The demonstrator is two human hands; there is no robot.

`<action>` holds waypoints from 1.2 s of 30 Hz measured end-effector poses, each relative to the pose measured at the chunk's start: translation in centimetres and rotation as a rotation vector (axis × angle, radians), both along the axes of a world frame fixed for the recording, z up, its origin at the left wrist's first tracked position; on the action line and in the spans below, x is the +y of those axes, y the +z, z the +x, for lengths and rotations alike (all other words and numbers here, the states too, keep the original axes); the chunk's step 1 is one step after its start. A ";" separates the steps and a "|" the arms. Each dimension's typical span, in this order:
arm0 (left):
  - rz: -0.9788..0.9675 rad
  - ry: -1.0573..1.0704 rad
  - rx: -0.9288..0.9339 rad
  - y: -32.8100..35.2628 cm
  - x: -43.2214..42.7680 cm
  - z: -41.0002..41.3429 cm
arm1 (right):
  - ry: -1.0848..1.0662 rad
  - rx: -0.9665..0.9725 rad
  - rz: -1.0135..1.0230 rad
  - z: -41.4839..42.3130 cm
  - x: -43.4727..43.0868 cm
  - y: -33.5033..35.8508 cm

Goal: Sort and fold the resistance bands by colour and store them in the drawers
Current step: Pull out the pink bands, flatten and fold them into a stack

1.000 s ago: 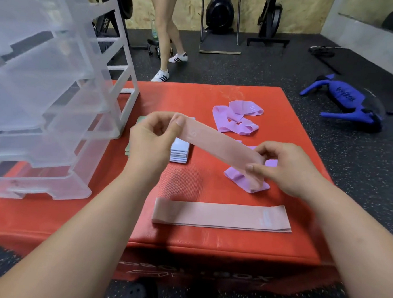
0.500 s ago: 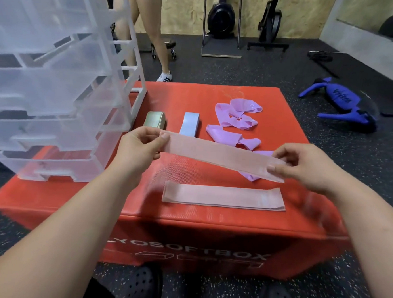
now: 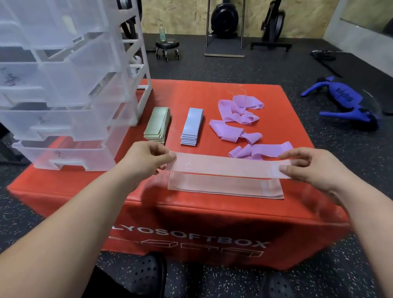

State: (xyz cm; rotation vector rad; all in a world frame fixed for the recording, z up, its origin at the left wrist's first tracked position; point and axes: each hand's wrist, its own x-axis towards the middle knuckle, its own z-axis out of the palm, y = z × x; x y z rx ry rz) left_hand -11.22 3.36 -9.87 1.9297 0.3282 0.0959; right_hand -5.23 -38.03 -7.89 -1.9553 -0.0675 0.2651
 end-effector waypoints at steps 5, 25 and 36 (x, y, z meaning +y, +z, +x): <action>0.524 -0.066 -0.059 -0.4 -0.4 -0.4 | 0.011 -0.159 -0.304 -0.5 1.1 -0.7; 1.031 -0.225 -0.093 -2.5 -1.5 0.2 | 0.156 -0.343 -0.764 0.0 1.6 -2.4; 0.833 -0.565 -0.107 -1.9 -0.2 0.0 | 0.388 -0.323 -0.837 -0.1 0.7 -2.7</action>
